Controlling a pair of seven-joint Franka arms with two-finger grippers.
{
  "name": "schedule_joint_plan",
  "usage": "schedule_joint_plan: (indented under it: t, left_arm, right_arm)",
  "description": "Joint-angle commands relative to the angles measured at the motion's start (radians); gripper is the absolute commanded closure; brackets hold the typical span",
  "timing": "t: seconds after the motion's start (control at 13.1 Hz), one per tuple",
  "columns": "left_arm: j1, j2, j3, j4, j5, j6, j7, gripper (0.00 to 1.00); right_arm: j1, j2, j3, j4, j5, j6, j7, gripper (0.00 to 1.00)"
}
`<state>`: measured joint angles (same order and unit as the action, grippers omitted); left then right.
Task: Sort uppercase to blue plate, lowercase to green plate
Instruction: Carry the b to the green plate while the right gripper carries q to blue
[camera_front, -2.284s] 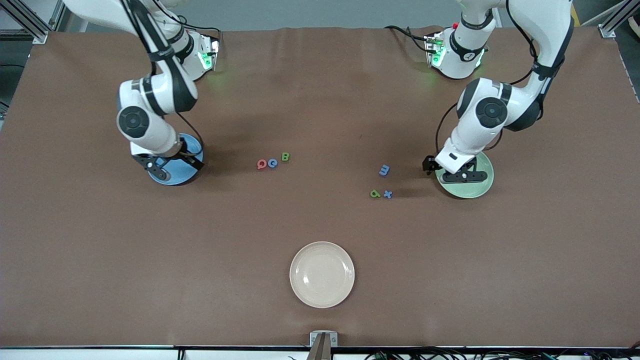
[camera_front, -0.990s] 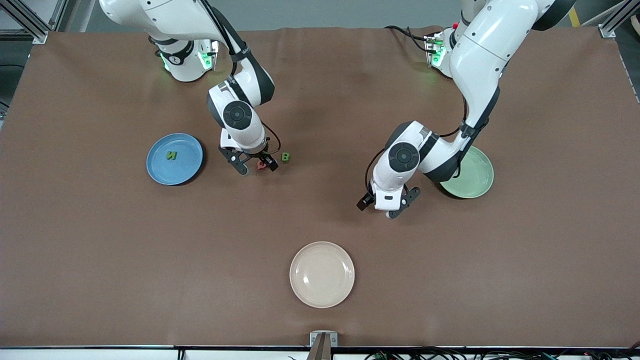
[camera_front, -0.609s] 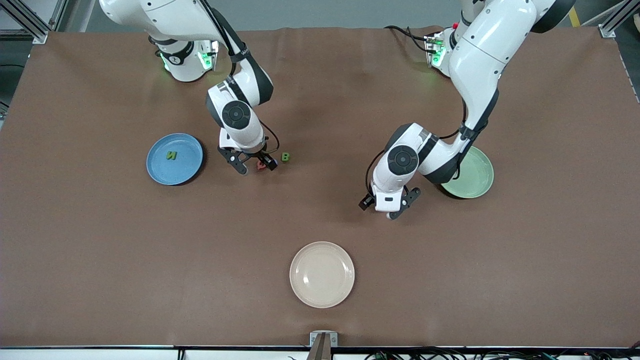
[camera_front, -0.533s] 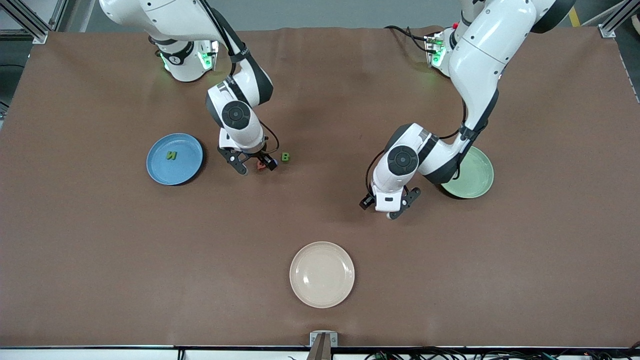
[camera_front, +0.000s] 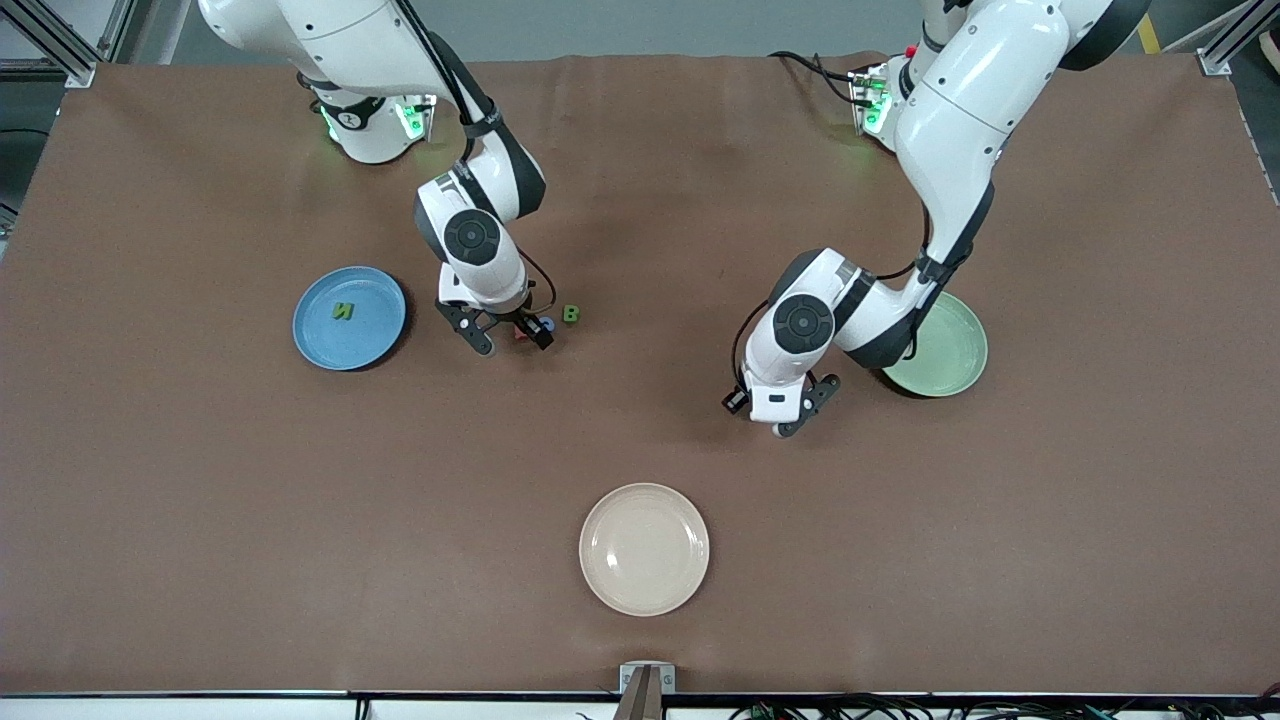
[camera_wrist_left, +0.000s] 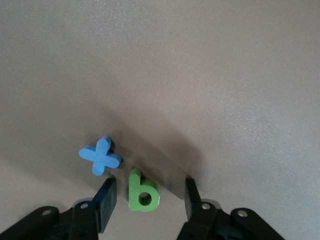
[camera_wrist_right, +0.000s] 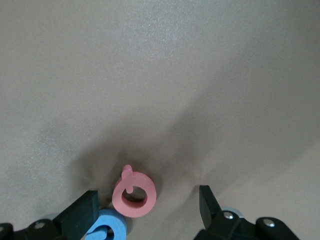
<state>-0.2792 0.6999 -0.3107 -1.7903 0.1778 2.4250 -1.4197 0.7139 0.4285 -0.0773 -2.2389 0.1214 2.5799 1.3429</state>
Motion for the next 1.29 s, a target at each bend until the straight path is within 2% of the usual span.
schedule_joint_plan:
  t: [0.0,0.15,0.23,0.38,0.53,0.69,0.99,1.07,1.22]
  left_arm:
    - [-0.014,-0.014,0.010,-0.017,0.026,-0.012,-0.031,0.42]
    - [-0.014,-0.014,0.010,-0.015,0.026,-0.012,-0.031,0.53]
    - [-0.012,-0.014,0.010,-0.015,0.026,-0.012,-0.031,0.64]
    - [-0.012,-0.014,0.010,-0.015,0.026,-0.012,-0.031,0.78]
    - [-0.011,-0.019,0.010,-0.015,0.026,-0.012,-0.031,0.89]
    - [-0.005,-0.036,0.010,-0.014,0.026,-0.018,-0.030,0.93]
    - [0.021,-0.190,0.004,-0.043,0.026,-0.204,0.037,0.97]
    - [0.049,-0.232,-0.004,-0.078,0.022,-0.205,0.089,0.97]
    - [0.124,-0.295,-0.046,-0.157,0.014,-0.205,0.190,0.97]
  right_arm:
    - [-0.004,0.003,-0.001,-0.007,-0.012,-0.001,-0.010,0.25]
    - [-0.013,-0.001,-0.001,-0.004,-0.012,-0.006,-0.014,0.27]
    - [-0.016,-0.001,-0.001,-0.004,-0.012,-0.006,-0.016,0.31]
    - [-0.016,-0.001,-0.001,-0.004,-0.012,-0.006,-0.021,0.35]
    - [-0.016,-0.001,-0.001,-0.004,-0.012,-0.009,-0.022,0.45]
    - [-0.016,-0.005,-0.001,-0.004,-0.012,-0.015,-0.028,0.62]
    - [-0.022,-0.013,-0.002,0.008,-0.012,-0.049,-0.045,0.91]
    - [-0.042,-0.028,-0.004,0.027,-0.012,-0.099,-0.065,0.97]
    - [-0.095,-0.068,-0.002,0.059,-0.012,-0.229,-0.132,0.99]
